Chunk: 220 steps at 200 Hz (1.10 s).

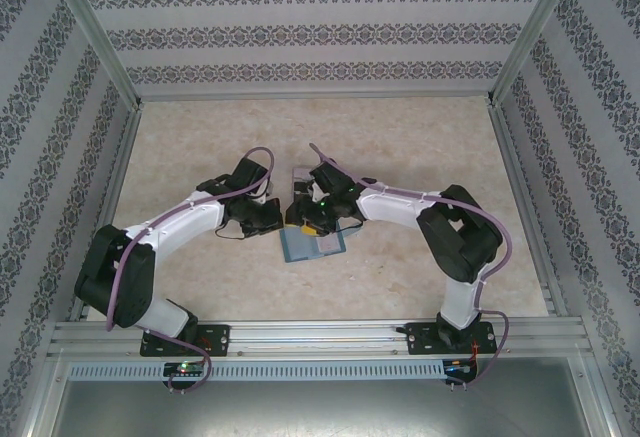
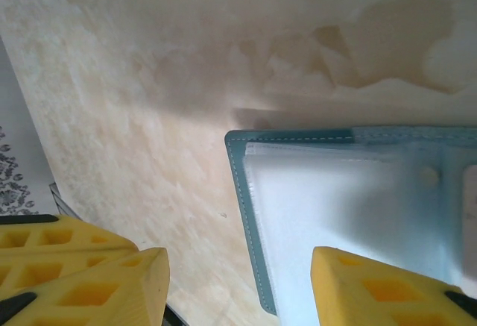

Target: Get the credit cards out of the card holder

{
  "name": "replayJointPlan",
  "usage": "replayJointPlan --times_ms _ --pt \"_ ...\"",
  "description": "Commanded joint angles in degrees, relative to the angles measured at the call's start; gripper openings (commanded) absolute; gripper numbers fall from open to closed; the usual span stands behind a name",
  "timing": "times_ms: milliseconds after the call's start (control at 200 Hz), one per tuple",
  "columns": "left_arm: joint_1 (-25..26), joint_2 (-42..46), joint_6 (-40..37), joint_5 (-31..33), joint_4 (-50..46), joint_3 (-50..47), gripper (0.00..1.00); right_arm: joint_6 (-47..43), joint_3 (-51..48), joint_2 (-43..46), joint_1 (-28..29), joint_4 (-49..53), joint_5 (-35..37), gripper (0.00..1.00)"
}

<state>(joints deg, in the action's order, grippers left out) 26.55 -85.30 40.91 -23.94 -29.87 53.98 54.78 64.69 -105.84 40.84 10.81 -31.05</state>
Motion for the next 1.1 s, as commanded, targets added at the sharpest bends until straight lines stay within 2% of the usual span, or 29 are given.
replayJointPlan --times_ms 0,275,510,874,1094 --pt "1.89 -1.57 2.23 -2.09 2.74 2.56 0.0 0.39 -1.76 2.8 -1.12 -1.34 -1.2 0.53" --pt "7.62 -8.3 6.85 -4.18 8.27 6.58 0.0 -4.78 -5.17 5.91 -5.95 4.81 2.13 0.52" --pt "12.05 -15.98 9.52 -5.92 11.88 11.42 0.03 -6.27 -9.89 6.87 -8.22 5.89 3.79 0.51" --pt "12.39 -19.28 12.0 -6.69 15.92 10.55 0.12 -2.62 -14.5 10.92 -6.95 4.2 4.99 0.51" --pt "12.39 -20.15 11.77 -7.06 15.65 11.1 0.04 -1.71 -14.68 14.94 -8.85 4.99 7.77 0.5"
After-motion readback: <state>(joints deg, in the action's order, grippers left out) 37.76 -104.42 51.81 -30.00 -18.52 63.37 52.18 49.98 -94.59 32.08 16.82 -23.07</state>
